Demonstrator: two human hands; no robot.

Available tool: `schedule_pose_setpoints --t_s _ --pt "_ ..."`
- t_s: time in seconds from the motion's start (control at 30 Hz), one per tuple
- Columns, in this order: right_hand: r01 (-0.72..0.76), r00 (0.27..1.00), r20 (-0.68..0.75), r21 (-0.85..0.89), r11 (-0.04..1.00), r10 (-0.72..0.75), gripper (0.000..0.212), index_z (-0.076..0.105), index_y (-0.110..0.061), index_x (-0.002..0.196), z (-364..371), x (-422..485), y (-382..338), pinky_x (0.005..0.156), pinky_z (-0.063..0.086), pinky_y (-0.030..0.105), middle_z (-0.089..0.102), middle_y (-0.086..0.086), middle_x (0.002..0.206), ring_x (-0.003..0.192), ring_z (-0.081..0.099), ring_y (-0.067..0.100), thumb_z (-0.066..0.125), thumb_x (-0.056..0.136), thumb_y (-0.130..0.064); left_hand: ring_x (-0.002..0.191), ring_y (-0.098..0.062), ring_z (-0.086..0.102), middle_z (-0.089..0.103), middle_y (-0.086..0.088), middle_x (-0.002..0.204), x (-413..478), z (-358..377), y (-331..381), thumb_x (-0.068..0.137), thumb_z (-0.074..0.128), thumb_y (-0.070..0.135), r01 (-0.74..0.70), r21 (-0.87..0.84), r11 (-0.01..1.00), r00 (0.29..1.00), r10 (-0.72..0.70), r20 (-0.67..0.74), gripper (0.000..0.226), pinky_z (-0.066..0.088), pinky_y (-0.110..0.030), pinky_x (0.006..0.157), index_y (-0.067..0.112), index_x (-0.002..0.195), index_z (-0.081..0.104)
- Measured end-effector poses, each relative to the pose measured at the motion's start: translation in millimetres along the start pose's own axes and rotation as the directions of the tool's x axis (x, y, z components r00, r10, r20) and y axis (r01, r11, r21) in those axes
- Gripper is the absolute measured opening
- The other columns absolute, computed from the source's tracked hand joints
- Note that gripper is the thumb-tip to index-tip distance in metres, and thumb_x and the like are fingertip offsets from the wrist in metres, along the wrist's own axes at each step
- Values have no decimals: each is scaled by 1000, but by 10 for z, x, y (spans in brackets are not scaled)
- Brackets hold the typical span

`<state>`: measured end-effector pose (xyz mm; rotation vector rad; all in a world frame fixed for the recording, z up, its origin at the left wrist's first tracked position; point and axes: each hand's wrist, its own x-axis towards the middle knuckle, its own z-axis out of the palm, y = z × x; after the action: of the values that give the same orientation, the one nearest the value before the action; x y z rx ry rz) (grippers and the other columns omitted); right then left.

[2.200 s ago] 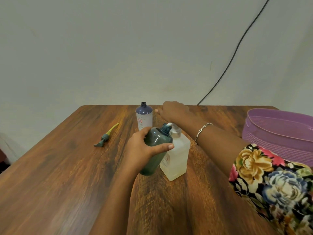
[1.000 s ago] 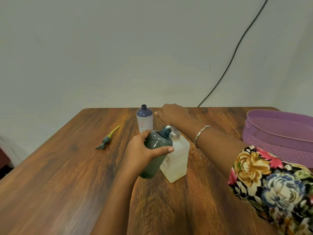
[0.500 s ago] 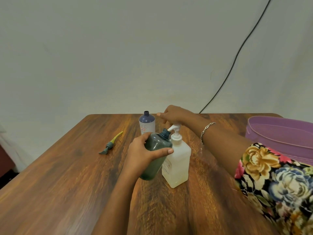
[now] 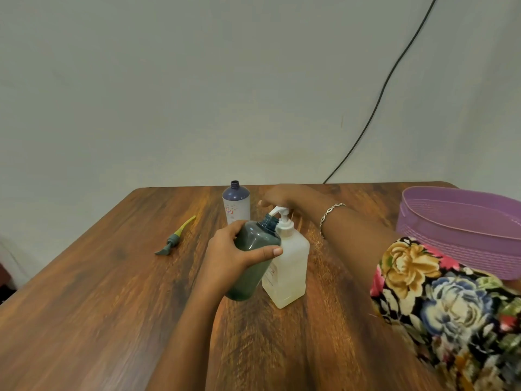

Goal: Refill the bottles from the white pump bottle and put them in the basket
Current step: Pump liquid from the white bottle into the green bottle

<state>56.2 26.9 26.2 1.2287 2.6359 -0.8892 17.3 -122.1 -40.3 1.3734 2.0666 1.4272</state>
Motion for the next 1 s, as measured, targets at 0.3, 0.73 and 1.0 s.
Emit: schedule_pose_setpoints --t_s 0.3,0.73,1.0 --pt "-31 994 -110 -122 992 17 30 60 -3 83 52 74 97 61 38 25 62 13 88 65 50 18 38 97 -17 99 -12 52 54 6 112 15 51 -25 63 73 45 21 2 1000 1000 -21 -6 73 40 -11 67 17 127 51" --pt "23 987 -152 -139 990 -44 43 61 -8 103 11 154 112 60 40 27 62 8 85 61 50 15 41 96 -46 101 -12 52 53 7 111 36 15 16 58 72 47 17 -23 1000 1000 -17 -9 78 40 -11 67 18 127 51" --pt "51 975 -206 -168 985 -85 47 55 -5 83 22 130 135 71 40 29 56 5 79 72 54 18 40 96 -48 104 -15 54 57 2 119 31 42 -31 46 63 59 24 -32 999 1000 -24 4 93 44 -14 72 17 128 51"
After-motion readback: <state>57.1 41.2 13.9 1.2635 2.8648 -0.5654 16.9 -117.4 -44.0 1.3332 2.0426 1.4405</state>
